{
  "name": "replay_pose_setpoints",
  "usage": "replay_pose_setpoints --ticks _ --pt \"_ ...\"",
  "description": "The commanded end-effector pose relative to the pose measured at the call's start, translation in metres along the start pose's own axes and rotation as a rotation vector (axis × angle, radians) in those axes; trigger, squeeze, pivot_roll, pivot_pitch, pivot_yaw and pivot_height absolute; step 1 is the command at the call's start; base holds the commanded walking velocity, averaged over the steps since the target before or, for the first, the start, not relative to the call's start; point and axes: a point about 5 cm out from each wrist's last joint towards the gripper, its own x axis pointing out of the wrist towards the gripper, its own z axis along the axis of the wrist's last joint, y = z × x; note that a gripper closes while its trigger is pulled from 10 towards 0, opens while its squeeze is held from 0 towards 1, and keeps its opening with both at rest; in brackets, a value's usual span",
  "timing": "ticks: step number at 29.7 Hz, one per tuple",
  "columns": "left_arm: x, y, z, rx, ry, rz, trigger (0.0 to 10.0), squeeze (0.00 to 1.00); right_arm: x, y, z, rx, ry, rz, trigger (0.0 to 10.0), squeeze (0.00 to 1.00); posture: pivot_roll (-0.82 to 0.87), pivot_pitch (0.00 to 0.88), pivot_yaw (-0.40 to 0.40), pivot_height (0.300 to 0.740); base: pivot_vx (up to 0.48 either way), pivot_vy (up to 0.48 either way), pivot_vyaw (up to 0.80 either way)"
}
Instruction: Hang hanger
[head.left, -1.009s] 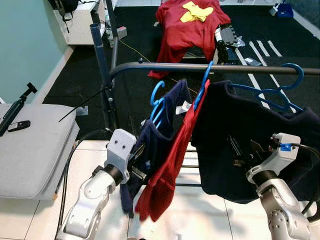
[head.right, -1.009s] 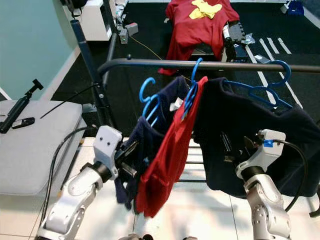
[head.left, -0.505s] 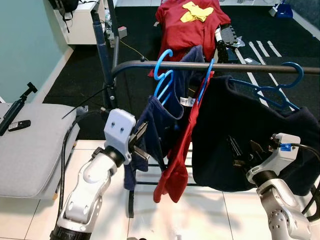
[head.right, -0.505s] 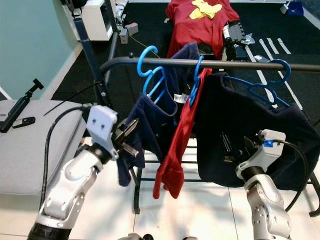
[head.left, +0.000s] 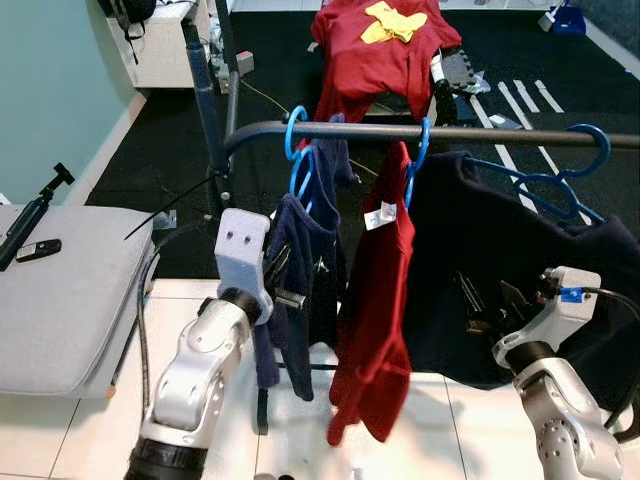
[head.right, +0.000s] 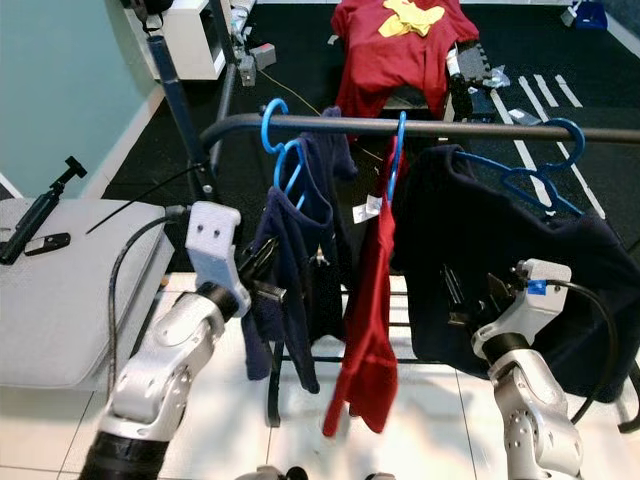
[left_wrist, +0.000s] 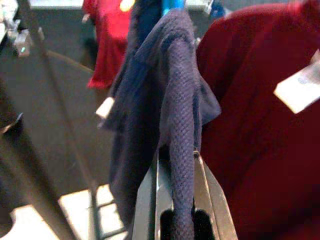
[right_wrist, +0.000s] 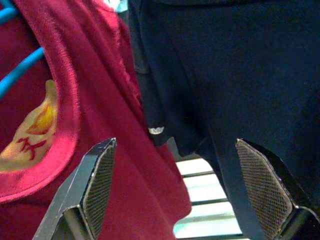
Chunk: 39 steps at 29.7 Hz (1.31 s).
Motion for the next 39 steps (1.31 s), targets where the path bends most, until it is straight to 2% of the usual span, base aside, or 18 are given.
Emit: replay_pose_setpoints --ticks 1,5,7,13,19,20,26,30,33,34,35,36,39 --pt "0.003 -0.004 0.002 -0.025 -0.014 0.004 10.0 0.0 -0.003 -0.002 -0.009 0.014 0.042 -0.011 10.0 0.0 -0.1 0.189 0.041 0.74 0.0 0.0 0.0" --pt "0.01 -0.014 0.002 -0.039 -0.008 -0.013 10.0 0.0 -0.003 -0.001 -0.009 0.019 0.039 -0.014 10.0 0.0 -0.1 0.192 0.045 0.74 0.0 0.0 0.0" --pt "0.009 -0.017 -0.009 0.005 0.067 -0.037 10.0 0.0 -0.004 -0.001 -0.009 0.022 0.037 -0.015 10.0 0.0 -0.1 0.197 0.047 0.74 0.0 0.0 0.0" --pt "0.002 -0.018 -0.027 0.018 0.173 -0.045 10.0 0.0 -0.005 0.0 -0.008 0.026 0.036 -0.016 10.0 0.0 -0.09 0.204 0.048 0.74 0.0 0.0 0.0" --pt "0.0 -0.017 -0.03 0.018 0.181 -0.052 10.0 0.0 -0.005 0.0 -0.008 0.027 0.036 -0.016 10.0 0.0 -0.09 0.205 0.048 0.74 0.0 0.0 0.0" --pt "-0.005 -0.016 -0.03 0.02 0.173 -0.072 10.0 1.0 -0.006 0.0 -0.008 0.028 0.036 -0.016 10.0 0.0 -0.09 0.208 0.048 0.74 0.0 0.0 0.0" --pt "-0.016 -0.011 -0.029 0.03 0.147 -0.117 10.0 1.0 -0.006 0.0 -0.008 0.031 0.037 -0.016 10.0 0.0 -0.09 0.211 0.047 0.74 0.0 0.0 0.0" --pt "-0.03 0.002 -0.029 0.025 0.132 -0.124 10.0 1.0 -0.006 -0.001 -0.008 0.034 0.038 -0.014 10.0 0.0 -0.09 0.214 0.045 0.74 0.0 0.0 0.0" --pt "-0.032 0.003 -0.029 0.021 0.131 -0.129 10.0 1.0 -0.006 -0.001 -0.008 0.034 0.039 -0.014 10.0 0.0 -0.09 0.214 0.045 0.74 0.0 0.0 0.0" --pt "-0.043 0.016 -0.029 0.02 0.115 -0.072 10.0 0.7 -0.007 -0.001 -0.008 0.035 0.04 -0.013 10.0 0.0 -0.08 0.218 0.039 0.74 0.0 0.0 0.0" --pt "-0.043 0.016 -0.029 0.02 0.115 -0.072 10.0 0.7 -0.007 -0.001 -0.008 0.035 0.04 -0.013 10.0 0.0 -0.08 0.218 0.039 0.74 0.0 0.0 0.0" --pt "-0.049 0.022 -0.031 0.021 0.121 -0.039 10.0 0.0 -0.007 -0.002 -0.008 0.036 0.042 -0.013 10.0 0.0 -0.08 0.218 0.037 0.74 0.0 0.0 0.0" --pt "-0.054 0.028 -0.034 0.002 0.128 -0.008 10.0 0.0 -0.007 -0.002 -0.008 0.036 0.043 -0.012 10.0 0.0 -0.08 0.219 0.034 0.74 0.0 0.0 0.0"
